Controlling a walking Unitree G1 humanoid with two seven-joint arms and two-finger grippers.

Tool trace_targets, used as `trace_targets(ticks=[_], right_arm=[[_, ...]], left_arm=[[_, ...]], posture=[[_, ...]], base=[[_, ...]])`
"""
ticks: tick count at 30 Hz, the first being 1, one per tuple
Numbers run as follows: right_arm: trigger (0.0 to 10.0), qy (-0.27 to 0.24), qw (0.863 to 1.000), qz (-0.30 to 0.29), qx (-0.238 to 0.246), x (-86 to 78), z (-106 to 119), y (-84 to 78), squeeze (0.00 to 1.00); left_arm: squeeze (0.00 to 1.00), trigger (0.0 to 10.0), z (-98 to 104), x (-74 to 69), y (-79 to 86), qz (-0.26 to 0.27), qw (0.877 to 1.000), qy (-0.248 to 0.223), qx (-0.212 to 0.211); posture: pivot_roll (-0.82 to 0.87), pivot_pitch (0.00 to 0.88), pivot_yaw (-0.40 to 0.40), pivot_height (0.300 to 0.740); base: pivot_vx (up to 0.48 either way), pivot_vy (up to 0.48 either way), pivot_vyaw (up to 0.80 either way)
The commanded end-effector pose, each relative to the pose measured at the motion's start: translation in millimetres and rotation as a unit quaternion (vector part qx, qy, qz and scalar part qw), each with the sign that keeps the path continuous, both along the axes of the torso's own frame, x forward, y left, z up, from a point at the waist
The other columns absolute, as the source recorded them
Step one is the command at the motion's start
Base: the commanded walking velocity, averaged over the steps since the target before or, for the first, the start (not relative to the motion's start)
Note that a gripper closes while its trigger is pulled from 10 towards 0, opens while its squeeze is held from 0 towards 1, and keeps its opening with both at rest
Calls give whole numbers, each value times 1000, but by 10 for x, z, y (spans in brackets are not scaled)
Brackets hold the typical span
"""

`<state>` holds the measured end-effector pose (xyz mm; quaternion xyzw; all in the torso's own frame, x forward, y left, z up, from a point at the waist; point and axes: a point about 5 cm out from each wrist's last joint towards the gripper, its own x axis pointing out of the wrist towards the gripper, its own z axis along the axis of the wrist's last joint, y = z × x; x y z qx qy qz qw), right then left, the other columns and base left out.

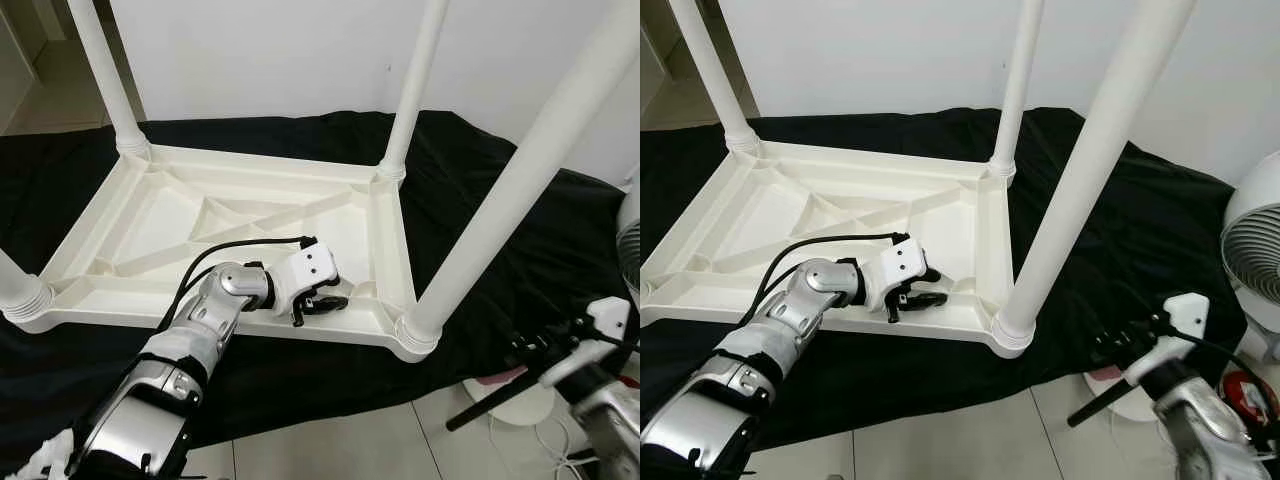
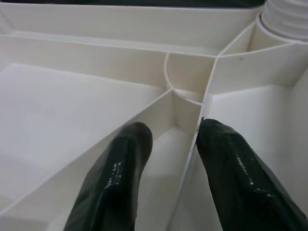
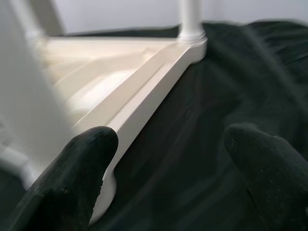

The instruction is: Building children table

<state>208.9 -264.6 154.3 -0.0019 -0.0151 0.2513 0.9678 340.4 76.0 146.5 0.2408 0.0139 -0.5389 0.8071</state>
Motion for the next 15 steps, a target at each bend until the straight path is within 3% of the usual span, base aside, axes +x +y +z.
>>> trace_targets(ticks=[1, 6, 12, 15], right_arm=[[10000, 21, 998, 64, -7, -53, -14, 112, 0], [10000, 43, 988, 147, -28, -18, -54, 324, 0], [10000, 31, 987, 155, -41, 143, -51, 383, 0], [10000, 6, 988, 150, -38, 330, 9, 459, 0]], left_arm=[[0, 10000, 56, 115, 206, 177, 980, -63, -69], [0, 10000, 34, -32, 248, 123, 989, -64, -57], [0, 10000, 25, -104, 302, 113, 991, -62, -47], [0, 10000, 45, -263, 340, 82, 994, -44, -61]], posture=[[-49, 93, -34, 740], [-26, 89, -38, 740], [0, 79, -50, 740], [22, 70, -56, 740]], base=[[0, 0, 0], [0, 0, 0], [0, 0, 0], [0, 0, 0]])
